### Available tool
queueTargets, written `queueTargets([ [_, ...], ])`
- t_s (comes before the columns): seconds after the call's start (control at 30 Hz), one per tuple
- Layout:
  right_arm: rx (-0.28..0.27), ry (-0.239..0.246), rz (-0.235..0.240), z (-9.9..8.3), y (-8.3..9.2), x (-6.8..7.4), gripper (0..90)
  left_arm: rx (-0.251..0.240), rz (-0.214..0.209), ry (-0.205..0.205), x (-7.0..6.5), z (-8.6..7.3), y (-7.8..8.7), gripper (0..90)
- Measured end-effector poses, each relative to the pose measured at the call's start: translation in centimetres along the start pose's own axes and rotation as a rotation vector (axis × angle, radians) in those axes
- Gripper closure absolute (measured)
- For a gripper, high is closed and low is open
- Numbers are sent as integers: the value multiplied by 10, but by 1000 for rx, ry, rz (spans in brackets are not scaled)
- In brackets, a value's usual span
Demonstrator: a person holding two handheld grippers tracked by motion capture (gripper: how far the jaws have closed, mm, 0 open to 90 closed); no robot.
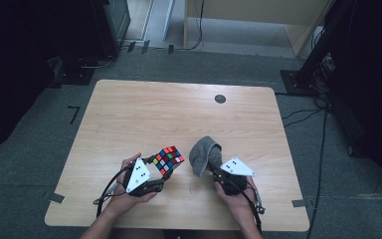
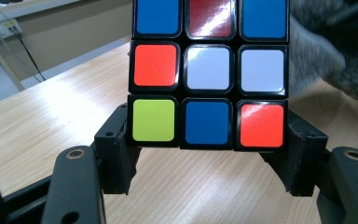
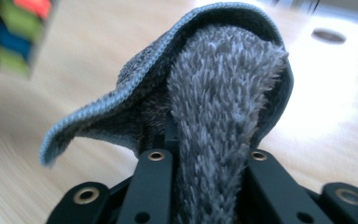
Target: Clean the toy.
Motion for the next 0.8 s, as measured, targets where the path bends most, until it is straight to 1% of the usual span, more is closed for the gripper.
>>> queueTargets([
  [0.03, 31, 27, -12, -6, -3, -3, 776, -3, 1, 4, 1, 0, 1, 341],
  [0.07, 54, 34, -38, -11, -6, -8, 732, -7, 2, 9, 2, 1, 1, 341],
  [0.1, 71, 8, -46, -15, -8, -13, 657, -9, 2, 10, 2, 1, 1, 341],
  [0.13, 88, -27, -53, -17, -9, -19, 562, -8, 4, 11, 3, 1, 2, 341],
  [0.17, 96, -46, -72, -18, -10, -24, 469, -7, 5, 13, 3, 0, 2, 341],
  [0.23, 89, -61, -110, -15, -8, -34, 401, -2, 7, 9, 3, 0, 2, 341],
  [0.27, 77, -62, -127, -13, -5, -38, 352, -2, 8, 8, 3, 0, 2, 341],
  [0.3, 66, -61, -156, -10, -3, -42, 320, -4, 9, 10, 3, 0, 2, 341],
  [0.33, 60, -57, -182, -8, -1, -47, 307, -5, 10, 11, 4, 0, 2, 341],
  [0.37, 50, -63, -192, -5, 1, -50, 301, -7, 12, 11, 4, 1, 2, 341],
  [0.47, 10, -133, -204, 5, 10, -57, 302, -10, 16, 11, 5, 1, 3, 341],
  [0.53, -32, -172, -243, 14, 18, -61, 326, -12, 17, 14, 6, 2, 3, 341],
  [0.57, -61, -204, -263, 18, 22, -61, 327, -12, 17, 14, 5, 2, 3, 341],
  [0.6, -86, -236, -255, 22, 24, -59, 324, -11, 14, 11, 5, 2, 3, 341],
  [0.63, -95, -255, -237, 25, 23, -54, 313, -11, 12, 12, 4, 2, 2, 341],
  [0.67, -88, -262, -213, 25, 19, -46, 299, -9, 8, 11, 2, 1, 1, 341],
  [0.7, -68, -261, -182, 23, 13, -39, 289, -6, 4, 9, 1, 1, 0, 341],
  [0.73, -40, -264, -161, 18, 6, -31, 282, -3, -2, 6, -1, 1, -1, 341],
  [0.77, -3, -255, -152, 11, -2, -24, 294, -2, -5, 2, -2, 1, -2, 341],
  [0.8, 17, -247, -147, 5, -7, -20, 309, -2, -11, 1, -3, 1, -2, 341],
])
Point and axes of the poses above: each handheld gripper's, and its own axes: y roughly backward along the jaws, z roughly out of its top, x roughly to its left, the point moved 9 cm from there along -y, roughly forward along the jaws, and after that the axes turned 13 degrees about -z, right-handed, at the moved point
